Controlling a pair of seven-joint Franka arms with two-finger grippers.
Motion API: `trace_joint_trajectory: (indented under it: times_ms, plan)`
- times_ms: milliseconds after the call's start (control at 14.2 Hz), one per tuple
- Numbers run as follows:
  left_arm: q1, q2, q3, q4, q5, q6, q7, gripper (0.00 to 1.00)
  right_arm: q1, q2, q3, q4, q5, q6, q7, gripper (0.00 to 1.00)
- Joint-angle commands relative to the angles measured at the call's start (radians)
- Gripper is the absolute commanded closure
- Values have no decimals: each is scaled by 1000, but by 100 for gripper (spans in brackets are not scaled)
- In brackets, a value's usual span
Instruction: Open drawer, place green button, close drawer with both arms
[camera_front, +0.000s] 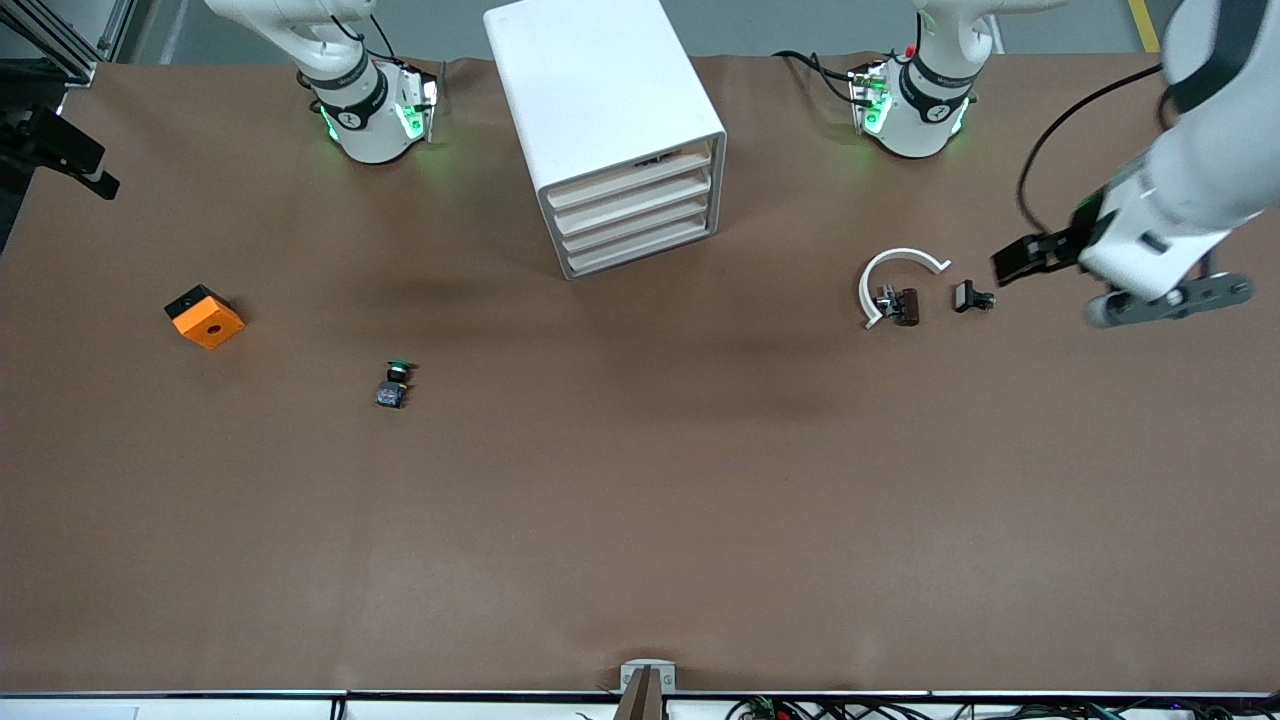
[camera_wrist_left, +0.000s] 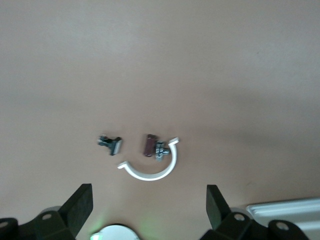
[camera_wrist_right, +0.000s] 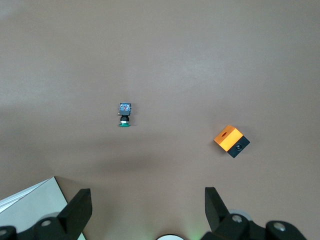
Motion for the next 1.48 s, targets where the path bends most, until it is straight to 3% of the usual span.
trace_joint_trajectory:
  times_ms: [0, 282, 494, 988, 1200, 1412]
  plan:
    - [-65, 91, -28, 55, 37, 24, -167, 0, -9, 6, 12, 8, 12, -5, 13, 0]
    - [-202, 191, -30, 64, 97, 92, -390, 0, 22, 8, 21, -1, 12, -41, 36, 0]
    - [-280, 281, -30, 64, 93, 127, -611, 0, 46, 3, 21, -101, 15, -22, 50, 0]
    - [-377, 481, -30, 64, 4, 302, -1062, 0, 77, -58, 30, -506, 105, 348, 226, 0]
    - [-395, 563, -30, 67, -27, 359, -1279, 0, 157, -57, 30, -614, 105, 499, 341, 0]
    - [-411, 599, -28, 66, -128, 406, -1499, 0, 197, -25, 30, -692, 99, 655, 329, 0]
